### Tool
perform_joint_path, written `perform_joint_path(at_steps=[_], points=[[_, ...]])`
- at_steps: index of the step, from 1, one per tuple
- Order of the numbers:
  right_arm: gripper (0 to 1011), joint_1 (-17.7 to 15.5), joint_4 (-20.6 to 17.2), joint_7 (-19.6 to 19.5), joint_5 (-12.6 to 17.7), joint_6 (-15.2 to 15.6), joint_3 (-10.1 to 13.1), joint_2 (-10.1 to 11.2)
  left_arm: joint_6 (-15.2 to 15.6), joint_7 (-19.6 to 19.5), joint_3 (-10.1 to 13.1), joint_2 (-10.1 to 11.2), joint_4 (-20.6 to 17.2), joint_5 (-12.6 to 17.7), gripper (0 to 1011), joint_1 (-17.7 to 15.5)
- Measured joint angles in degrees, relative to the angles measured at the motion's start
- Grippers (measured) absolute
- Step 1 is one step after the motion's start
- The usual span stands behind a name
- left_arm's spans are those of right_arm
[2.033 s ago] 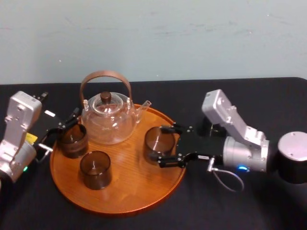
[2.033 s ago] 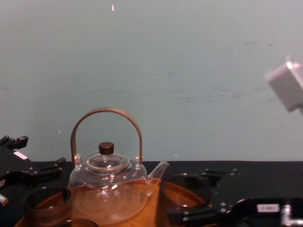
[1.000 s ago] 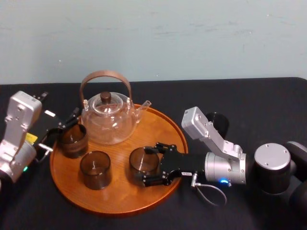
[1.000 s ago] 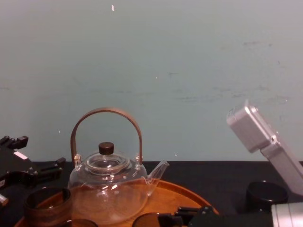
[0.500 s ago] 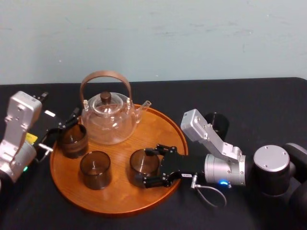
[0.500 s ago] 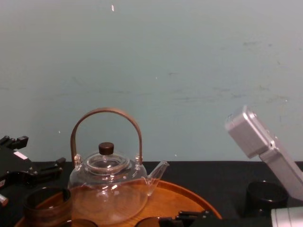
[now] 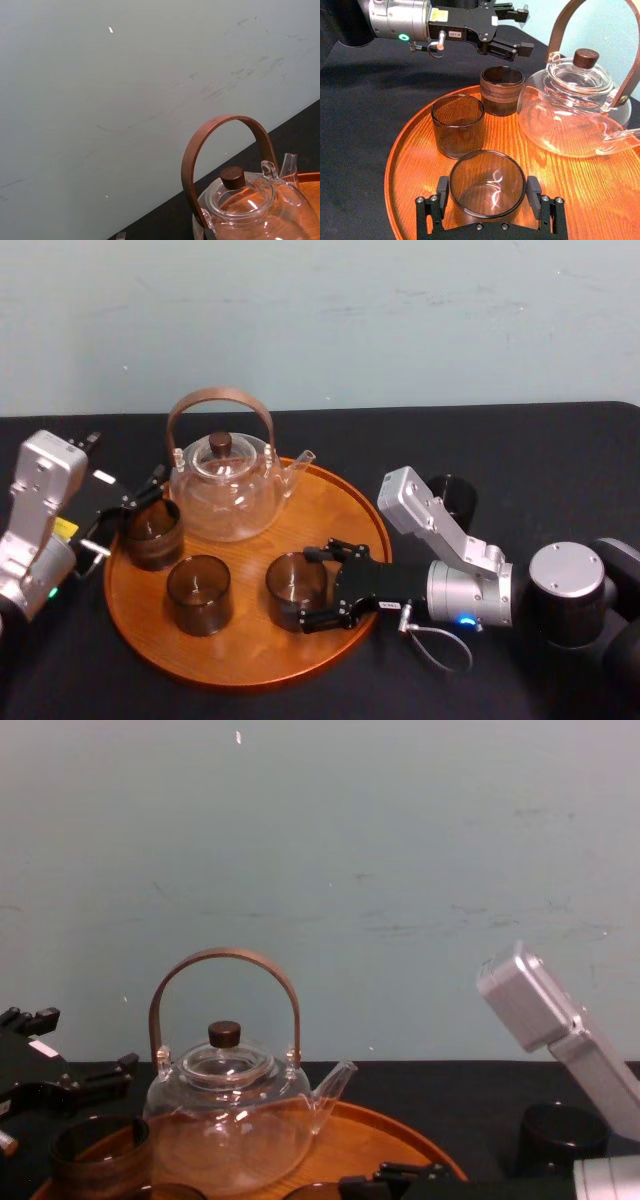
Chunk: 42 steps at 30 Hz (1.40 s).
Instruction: Pick up the glass from the table and place it on the tray.
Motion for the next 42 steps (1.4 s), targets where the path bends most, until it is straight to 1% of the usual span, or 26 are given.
perform_joint_path(at_steps=[2, 24, 26, 32, 35, 37, 38, 40, 41, 42], points=[[1000, 0.0, -0.01, 0.01, 0.01, 0.01, 0.01, 0.0, 0.0, 0.0, 0.0, 0.0, 0.0, 0.0, 1001, 0.0], [1003, -0.01, -0.05, 0.07, 0.06, 0.03, 0.04, 0.01, 0.0, 0.0, 0.0, 0.0, 0.0, 0.0, 1001, 0.0], [1002, -0.21, -0.41, 0.3, 0.45, -0.03, 0.3, 0.35, 0.0, 0.0, 0.0, 0.0, 0.0, 0.0, 1001, 0.0], [1002, -1.78, -3.42, 1.08, 1.97, -0.11, 1.32, 3.03, 0.0, 0.0, 0.0, 0.0, 0.0, 0.0, 1001, 0.0], [1002, -3.07, -5.77, 1.32, 2.84, -0.03, 2.07, 5.13, 0.0, 0.0, 0.0, 0.0, 0.0, 0.0, 1001, 0.0], [1002, -3.7, -6.9, 1.41, 3.29, -0.04, 2.48, 6.16, 0.0, 0.0, 0.0, 0.0, 0.0, 0.0, 1002, 0.0], [1002, -4.37, -7.99, 1.47, 3.77, -0.14, 2.94, 7.22, 0.0, 0.0, 0.0, 0.0, 0.0, 0.0, 1001, 0.0], [1002, -5.07, -9.18, 1.52, 4.27, -0.37, 3.46, 8.28, 0.0, 0.0, 0.0, 0.0, 0.0, 0.0, 1001, 0.0], [1002, -5.77, -10.26, 1.58, 4.81, -0.7, 4.03, 9.32, 0.0, 0.0, 0.0, 0.0, 0.0, 0.0, 1001, 0.0], [1002, -6.17, -10.85, 1.62, 5.11, -0.9, 4.37, 9.89, 0.0, 0.0, 0.0, 0.0, 0.0, 0.0, 1001, 0.0]])
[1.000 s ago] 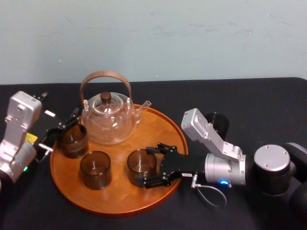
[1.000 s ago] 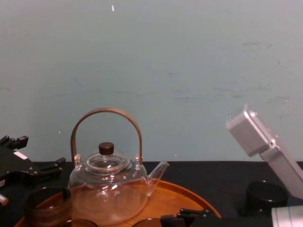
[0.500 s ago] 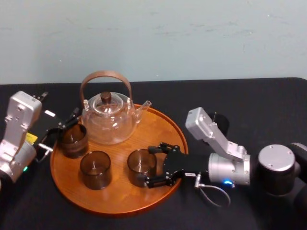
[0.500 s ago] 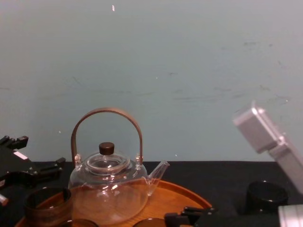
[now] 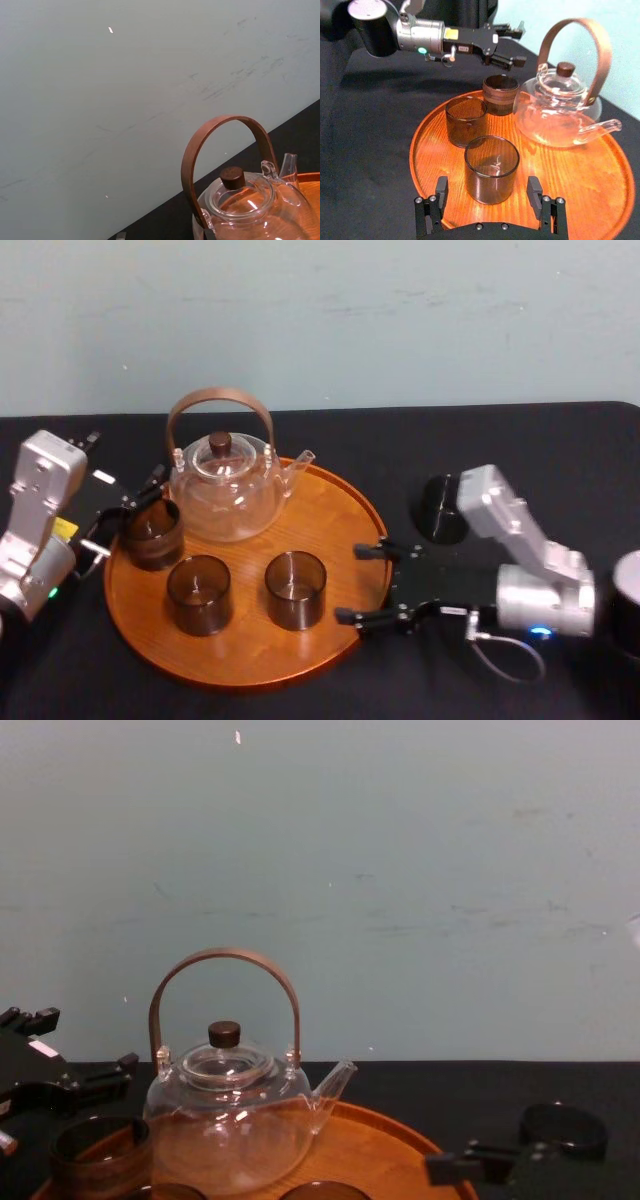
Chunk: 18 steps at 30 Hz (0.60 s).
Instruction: Pick up the glass from the table and place it on the tray.
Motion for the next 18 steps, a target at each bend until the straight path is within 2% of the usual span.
perform_joint_path(at_steps=[6, 9, 13, 18], points=[[1002, -3.47, -3.89, -0.27, 2.58, -1.99, 3.06, 4.11, 0.0, 0.0, 0.0, 0.0, 0.0, 0.0, 1001, 0.0], [1002, -5.05, -5.15, -1.31, 3.5, -2.6, 4.65, 5.51, 0.0, 0.0, 0.0, 0.0, 0.0, 0.0, 1001, 0.0], [1002, -6.53, -5.83, -3.08, 4.15, -2.68, 6.25, 6.38, 0.0, 0.0, 0.0, 0.0, 0.0, 0.0, 1001, 0.0], [1002, -9.12, -6.25, -8.13, 5.15, -1.17, 9.58, 6.7, 0.0, 0.0, 0.0, 0.0, 0.0, 0.0, 1001, 0.0]])
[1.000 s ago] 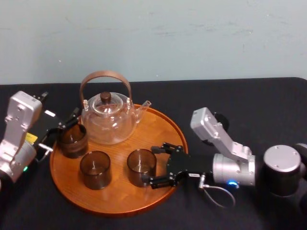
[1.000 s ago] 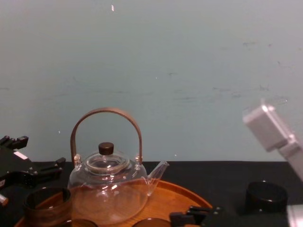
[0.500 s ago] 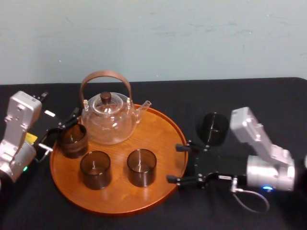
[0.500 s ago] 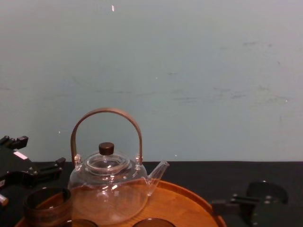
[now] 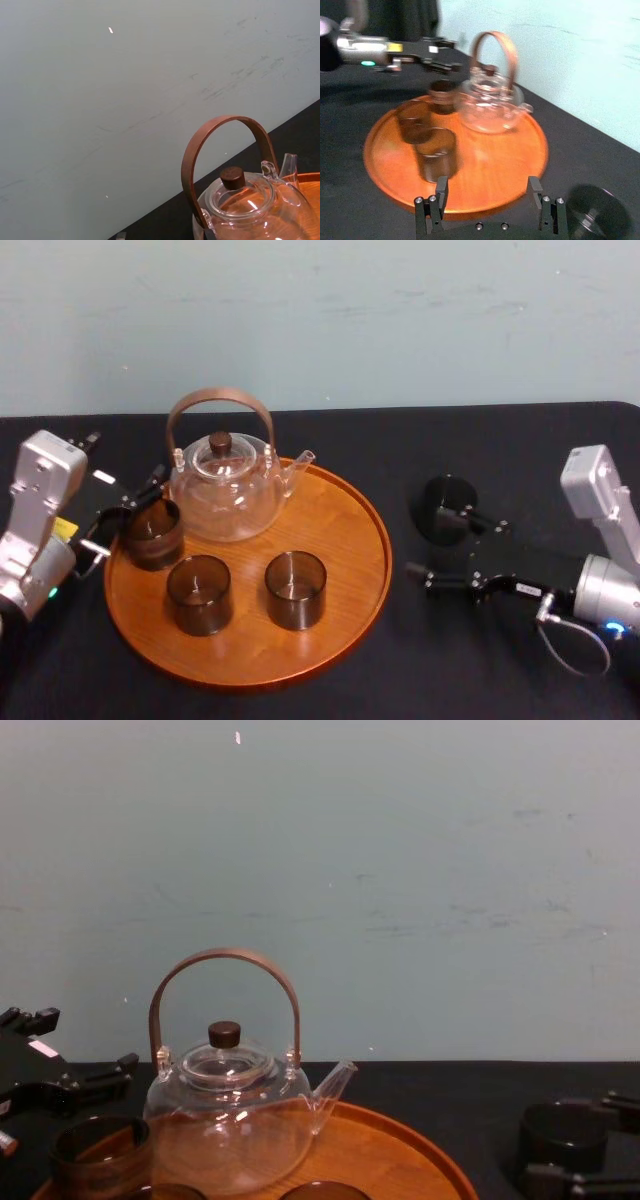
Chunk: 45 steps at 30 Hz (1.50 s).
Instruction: Pick up the glass from the table and place it on the tray.
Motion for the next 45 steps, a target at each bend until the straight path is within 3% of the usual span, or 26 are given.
perform_joint_path(at_steps=[10, 26, 36, 45], points=[[1002, -1.73, 0.68, -6.58, 0.14, 3.41, 3.84, -1.83, 0.0, 0.0, 0.0, 0.0, 0.0, 0.0, 1001, 0.0], [1002, -2.68, 2.41, -10.32, -0.35, 6.45, 7.64, -4.72, 0.0, 0.0, 0.0, 0.0, 0.0, 0.0, 1001, 0.0], [1002, -3.16, 3.43, -11.39, -1.25, 7.25, 9.04, -6.05, 0.0, 0.0, 0.0, 0.0, 0.0, 0.0, 1001, 0.0], [1002, -2.01, 5.7, -11.64, -2.82, 8.7, 8.54, -7.3, 0.0, 0.0, 0.0, 0.0, 0.0, 0.0, 1001, 0.0]])
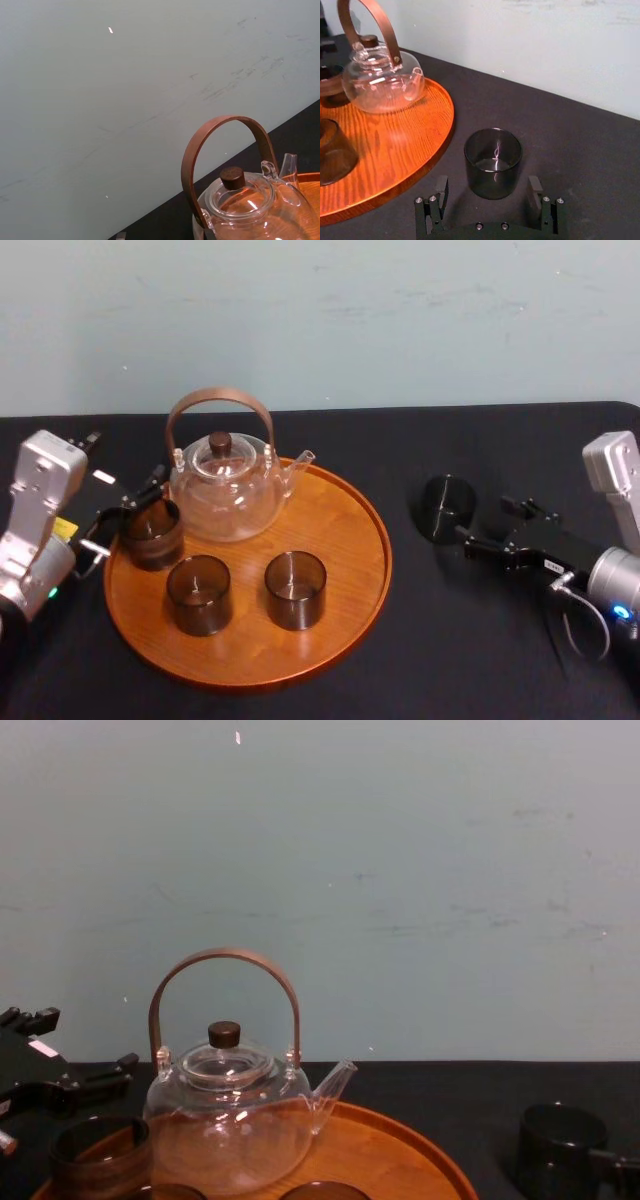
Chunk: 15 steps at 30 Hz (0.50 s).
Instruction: Pick up the glass from the table and place it on the tray.
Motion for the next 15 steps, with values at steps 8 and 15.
perform_joint_path(at_steps=[8, 15], points=[[1002, 2.2, 2.9, 0.13, -1.75, 0.69, -0.94, -1.53, 0.0, 0.0, 0.0, 0.0, 0.0, 0.0, 1001, 0.0], [1002, 4.96, 6.06, 0.31, -3.5, 0.72, -1.85, -3.58, 0.0, 0.0, 0.0, 0.0, 0.0, 0.0, 1002, 0.0]])
